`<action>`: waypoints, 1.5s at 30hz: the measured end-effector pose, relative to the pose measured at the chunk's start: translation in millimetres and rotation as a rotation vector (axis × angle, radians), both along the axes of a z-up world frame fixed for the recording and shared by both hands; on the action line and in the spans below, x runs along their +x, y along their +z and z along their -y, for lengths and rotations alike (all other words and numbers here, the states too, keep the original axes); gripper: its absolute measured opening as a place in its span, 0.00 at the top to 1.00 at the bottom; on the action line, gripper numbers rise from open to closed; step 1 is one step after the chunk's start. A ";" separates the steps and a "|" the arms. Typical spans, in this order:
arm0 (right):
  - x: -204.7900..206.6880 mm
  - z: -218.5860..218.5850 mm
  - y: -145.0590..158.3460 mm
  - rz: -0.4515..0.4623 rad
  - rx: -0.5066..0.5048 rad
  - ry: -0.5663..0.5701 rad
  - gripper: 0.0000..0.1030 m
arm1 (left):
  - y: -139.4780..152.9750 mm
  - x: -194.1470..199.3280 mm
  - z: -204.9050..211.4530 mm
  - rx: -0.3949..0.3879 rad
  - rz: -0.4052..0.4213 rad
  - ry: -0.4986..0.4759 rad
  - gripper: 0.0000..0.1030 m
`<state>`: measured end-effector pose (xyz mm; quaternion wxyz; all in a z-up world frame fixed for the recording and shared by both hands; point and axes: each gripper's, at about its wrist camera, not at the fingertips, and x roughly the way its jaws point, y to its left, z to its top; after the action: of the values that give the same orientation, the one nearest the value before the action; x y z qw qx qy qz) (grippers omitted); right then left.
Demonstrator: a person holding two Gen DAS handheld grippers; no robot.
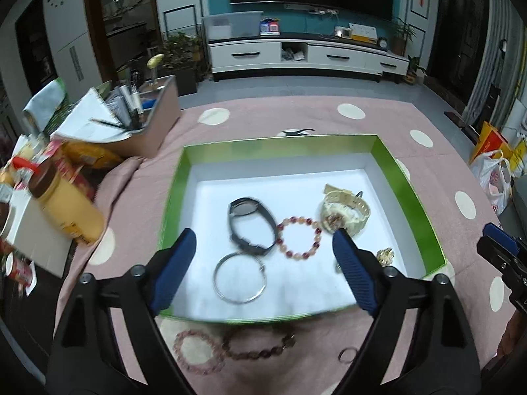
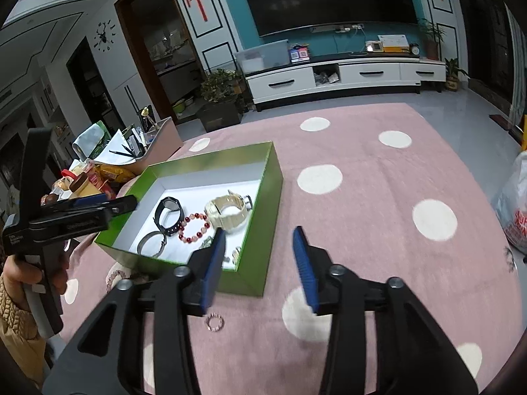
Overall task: Organize jewelry
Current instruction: 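Withdraw both tools from the box toward the remaining bracelets and rings, then grasp the pink bead bracelet with the left tool while the right grasps the silver beaded ring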
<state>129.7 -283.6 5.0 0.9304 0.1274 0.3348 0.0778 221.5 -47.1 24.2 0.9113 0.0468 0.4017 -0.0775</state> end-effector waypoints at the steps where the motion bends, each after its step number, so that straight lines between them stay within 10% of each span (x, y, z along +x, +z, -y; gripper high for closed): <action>1: -3.2 0.4 -0.7 -0.002 0.006 -0.002 0.55 | 0.7 -3.7 -4.9 -0.003 0.000 0.011 0.15; 22: -64.3 -36.4 -22.9 -0.075 0.031 0.072 0.47 | -46.0 -105.5 -121.5 -0.117 -0.115 0.324 0.12; 45: -48.4 -76.5 -81.0 -0.182 -0.084 0.121 0.47 | -86.9 -97.1 -102.5 -0.074 -0.112 0.264 0.24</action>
<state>81.2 -207.1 -76.0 0.8942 0.0744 0.4281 0.1078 124.3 55.4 -62.7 0.8907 -0.0447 0.4517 0.0259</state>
